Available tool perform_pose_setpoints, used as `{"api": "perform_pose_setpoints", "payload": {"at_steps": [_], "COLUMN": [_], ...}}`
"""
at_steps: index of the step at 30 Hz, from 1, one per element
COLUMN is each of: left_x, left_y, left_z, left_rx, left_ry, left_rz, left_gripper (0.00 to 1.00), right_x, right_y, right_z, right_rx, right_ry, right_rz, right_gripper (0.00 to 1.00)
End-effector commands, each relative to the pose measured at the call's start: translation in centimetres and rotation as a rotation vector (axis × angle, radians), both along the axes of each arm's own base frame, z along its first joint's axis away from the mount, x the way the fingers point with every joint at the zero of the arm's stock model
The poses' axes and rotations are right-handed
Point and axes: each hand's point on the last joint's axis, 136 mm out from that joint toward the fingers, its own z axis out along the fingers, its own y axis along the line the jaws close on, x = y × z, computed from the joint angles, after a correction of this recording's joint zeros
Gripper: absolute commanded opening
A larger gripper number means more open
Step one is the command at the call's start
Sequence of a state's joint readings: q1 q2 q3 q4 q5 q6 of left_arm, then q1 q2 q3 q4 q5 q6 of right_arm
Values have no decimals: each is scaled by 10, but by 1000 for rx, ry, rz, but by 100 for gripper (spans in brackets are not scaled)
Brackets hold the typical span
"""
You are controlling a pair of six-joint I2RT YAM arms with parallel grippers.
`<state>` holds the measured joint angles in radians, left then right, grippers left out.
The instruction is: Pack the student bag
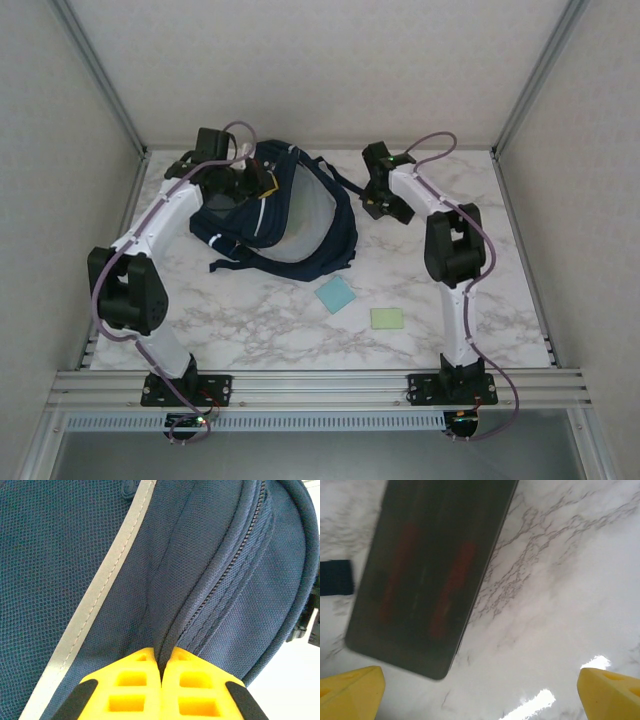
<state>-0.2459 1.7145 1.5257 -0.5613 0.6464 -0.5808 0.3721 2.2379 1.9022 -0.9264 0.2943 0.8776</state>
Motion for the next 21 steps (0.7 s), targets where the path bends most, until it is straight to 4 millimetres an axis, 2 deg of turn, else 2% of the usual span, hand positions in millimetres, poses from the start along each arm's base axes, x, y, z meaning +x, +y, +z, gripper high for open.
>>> {"api": "perform_pose_setpoints", "payload": {"at_steps": [1, 5, 12, 21], "left_x": [-9, -11, -13, -15], "left_y": [5, 5, 5, 4], "left_z": [21, 19, 18, 19], "left_rx": [-41, -38, -37, -34], "left_ry": [-26, -20, -14, -17], "left_rz": [12, 11, 12, 11], "left_gripper": [0, 0, 0, 0], "right_x": [15, 33, 52, 56], "right_y": [-1, 8, 23, 20], "right_z": [5, 4, -18, -39], "right_rx": [12, 59, 115, 136], "right_ry": [-29, -80, -63, -24], "right_rz": [-25, -23, -15, -59], "right_gripper": [99, 99, 99, 99]}}
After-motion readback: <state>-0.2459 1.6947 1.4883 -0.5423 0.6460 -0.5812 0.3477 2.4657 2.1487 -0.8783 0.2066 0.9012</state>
